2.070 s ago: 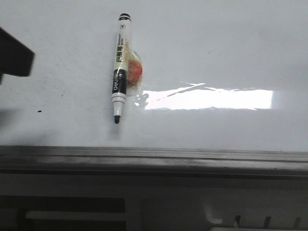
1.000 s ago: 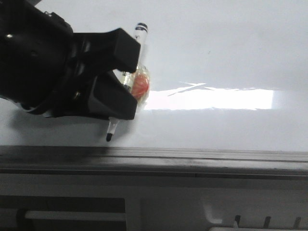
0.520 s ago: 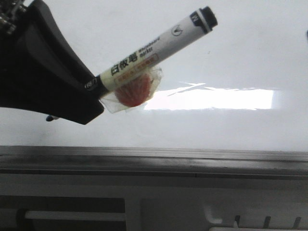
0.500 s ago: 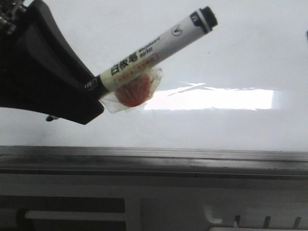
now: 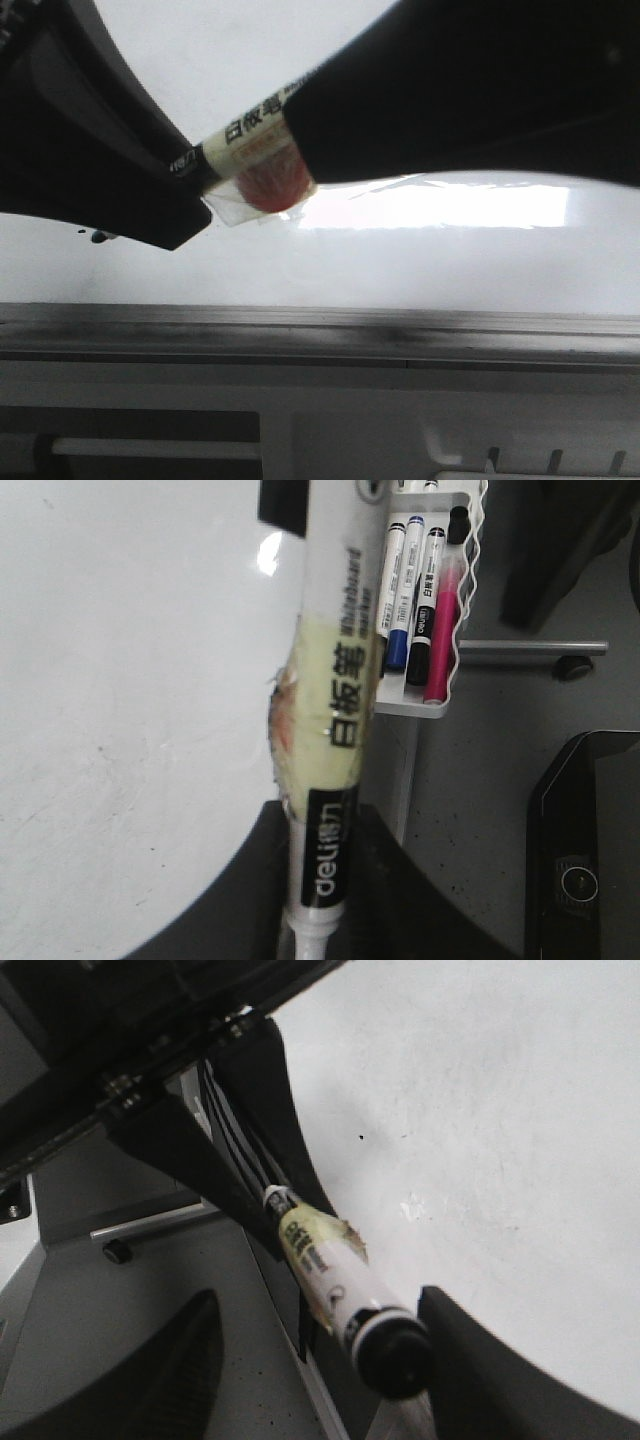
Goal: Write number 6 on whiteboard
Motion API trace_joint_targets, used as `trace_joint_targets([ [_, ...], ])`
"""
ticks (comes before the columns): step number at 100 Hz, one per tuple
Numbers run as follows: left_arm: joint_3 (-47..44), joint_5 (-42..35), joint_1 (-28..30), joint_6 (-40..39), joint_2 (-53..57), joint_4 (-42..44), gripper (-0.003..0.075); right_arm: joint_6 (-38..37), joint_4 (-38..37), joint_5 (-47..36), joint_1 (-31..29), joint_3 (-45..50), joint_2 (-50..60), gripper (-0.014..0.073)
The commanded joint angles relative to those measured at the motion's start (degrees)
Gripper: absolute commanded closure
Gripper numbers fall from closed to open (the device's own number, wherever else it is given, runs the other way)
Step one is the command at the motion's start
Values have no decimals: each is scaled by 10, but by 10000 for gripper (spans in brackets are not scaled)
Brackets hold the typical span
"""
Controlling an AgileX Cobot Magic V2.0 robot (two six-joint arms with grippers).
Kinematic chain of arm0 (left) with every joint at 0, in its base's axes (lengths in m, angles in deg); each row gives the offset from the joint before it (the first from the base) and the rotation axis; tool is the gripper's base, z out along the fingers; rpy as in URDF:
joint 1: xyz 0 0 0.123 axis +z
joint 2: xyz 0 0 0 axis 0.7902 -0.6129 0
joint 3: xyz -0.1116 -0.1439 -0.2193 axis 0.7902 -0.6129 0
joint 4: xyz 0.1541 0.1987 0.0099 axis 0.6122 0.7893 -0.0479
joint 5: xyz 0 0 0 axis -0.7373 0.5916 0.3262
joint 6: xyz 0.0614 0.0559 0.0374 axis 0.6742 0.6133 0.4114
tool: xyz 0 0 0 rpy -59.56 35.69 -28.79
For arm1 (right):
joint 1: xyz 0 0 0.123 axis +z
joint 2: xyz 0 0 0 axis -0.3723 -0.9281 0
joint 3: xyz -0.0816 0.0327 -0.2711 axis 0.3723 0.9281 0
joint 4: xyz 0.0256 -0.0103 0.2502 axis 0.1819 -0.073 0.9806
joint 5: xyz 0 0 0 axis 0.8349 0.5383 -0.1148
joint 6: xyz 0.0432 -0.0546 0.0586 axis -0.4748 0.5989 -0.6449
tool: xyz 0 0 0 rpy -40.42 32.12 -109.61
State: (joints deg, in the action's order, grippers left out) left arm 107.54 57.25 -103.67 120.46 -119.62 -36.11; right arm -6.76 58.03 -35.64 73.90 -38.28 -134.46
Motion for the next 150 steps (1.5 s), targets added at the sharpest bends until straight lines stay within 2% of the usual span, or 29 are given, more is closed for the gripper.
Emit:
trace_joint_targets([
  [1, 20, -29, -6, 0, 11, -22, 739, 7, -4, -57, 1, -26, -15, 208],
  [23, 20, -29, -6, 0, 11, -24, 739, 7, -4, -78, 4, -46, -36, 210],
  [30, 20, -29, -6, 0, 11, -24, 739, 7, -4, -79, 6, -50, -36, 237],
  [44, 20, -29, -6, 0, 11, -24, 739, 7, -4, -66, 6, -50, -36, 407],
  [58, 20, -29, -6, 0, 11, -24, 739, 7, -4, -41, 6, -50, -36, 663],
  [78, 20, -35, -6, 0, 11, -24, 721, 7, -4, -36, 6, -50, -36, 664],
  [83, 20, -35, -6, -2, 11, -24, 673, 7, -4, -36, 6, -50, -36, 664],
  [87, 20, -35, -6, -5, 11, -25, 605, 7, -4, -32, 6, -50, -33, 664],
  [90, 20, -35, -6, -6, 13, -28, 545, 7, -4, -26, 6, -50, -30, 664],
  [102, 20, -35, -6, -6, 30, -53, 206, 7, -23, 12, -6, -50, -16, 664],
  [107, 20, -35, -6, -22, 46, -53, 116, 7, -39, 36, -22, -50, -2, 657],
  [110, 20, -35, -6, -35, 56, -50, 95, 7, -41, 43, -29, -50, 5, 649],
  [118, 18, -28, 5, -91, 90, -41, 115, 7, -42, 52, -65, -50, 37, 644],
  [126, 7, -20, 23, -129, 136, -27, 188, 7, -57, 55, -101, -50, 76, 643],
  [137, -22, -18, 61, -157, 207, -4, 267, 7, -118, 95, -149, -50, 131, 641],
  [150, -64, -44, 118, -202, 297, 7, 354, 7, -128, 102, -201, -38, 172, 635],
])
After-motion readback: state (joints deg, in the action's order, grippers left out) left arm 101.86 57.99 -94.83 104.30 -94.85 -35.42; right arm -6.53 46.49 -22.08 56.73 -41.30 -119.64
